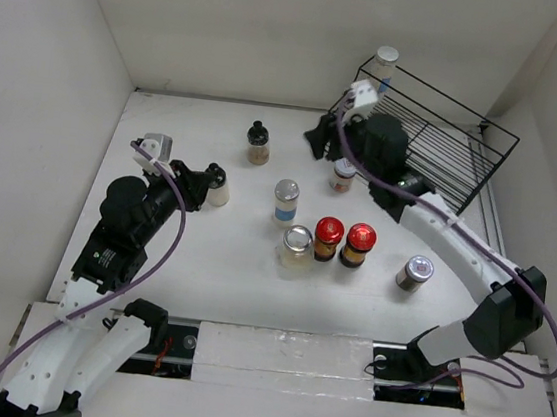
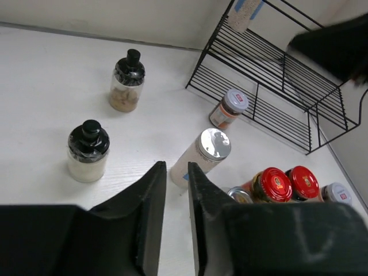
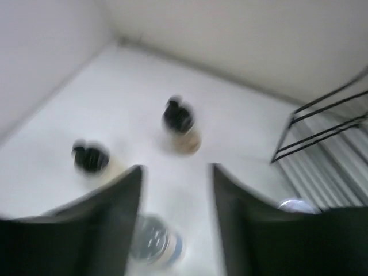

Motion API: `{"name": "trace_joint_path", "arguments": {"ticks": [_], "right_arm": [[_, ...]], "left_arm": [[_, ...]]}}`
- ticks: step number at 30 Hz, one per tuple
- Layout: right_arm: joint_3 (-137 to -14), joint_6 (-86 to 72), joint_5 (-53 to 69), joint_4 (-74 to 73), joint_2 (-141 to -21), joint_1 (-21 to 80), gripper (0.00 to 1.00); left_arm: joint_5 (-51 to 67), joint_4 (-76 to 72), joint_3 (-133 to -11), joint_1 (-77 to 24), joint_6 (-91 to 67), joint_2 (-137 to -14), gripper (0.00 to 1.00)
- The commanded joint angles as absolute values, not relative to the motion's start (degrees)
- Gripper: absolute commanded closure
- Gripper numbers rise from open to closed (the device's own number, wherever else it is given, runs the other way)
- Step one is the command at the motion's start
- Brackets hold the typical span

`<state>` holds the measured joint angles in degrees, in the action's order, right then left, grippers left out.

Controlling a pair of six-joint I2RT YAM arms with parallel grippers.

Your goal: Organize the condiment bottles

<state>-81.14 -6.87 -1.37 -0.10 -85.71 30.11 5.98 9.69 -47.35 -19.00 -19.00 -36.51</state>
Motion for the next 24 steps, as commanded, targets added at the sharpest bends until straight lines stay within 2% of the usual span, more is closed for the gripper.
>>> {"name": "trace_joint_path", "arguments": {"ticks": [1, 2, 4, 6, 7, 11, 20, 24], "right_arm": [[-73.75, -5.71, 3.6, 0.62, -85.52, 35.58, 0.32], [-72.35, -5.71, 4.3, 0.62, -84.65, 38.38, 0.19], [-69.62, -5.71, 3.26, -2.18, -82.63, 40.51, 0.0], [-68.21, -5.71, 1.41, -4.91, -82.09, 41.74, 0.0], [-67.07, -5.71, 2.36, -5.44, -82.09, 41.75, 0.0], [-67.06, -6.24, 2.37, -5.98, -86.56, 41.75, 0.0], [-72.94, -5.71, 0.89, -3.08, -96.67, 42.28, 0.01], [-73.48, -5.71, -1.58, -0.27, -99.75, 42.28, 0.07]], "left_arm": [[2.82, 7.82, -47.2, -18.72, -19.25, -35.86, 0.84], [2.81, 7.82, -47.2, -18.72, -19.25, -35.86, 0.86], [2.81, 7.82, -47.2, -18.72, -19.25, -35.86, 0.88], [2.81, 7.82, -47.2, -18.72, -19.25, -35.34, 0.85], [2.81, 7.21, -47.2, -18.72, -19.25, -35.33, 0.74], [3.34, 7.21, -47.2, -18.72, -19.25, -35.33, 0.56], [3.34, 7.21, -47.2, -18.72, -19.25, -35.86, 0.51], [3.34, 7.21, -47.2, -18.72, -19.25, -35.86, 0.51]]}}
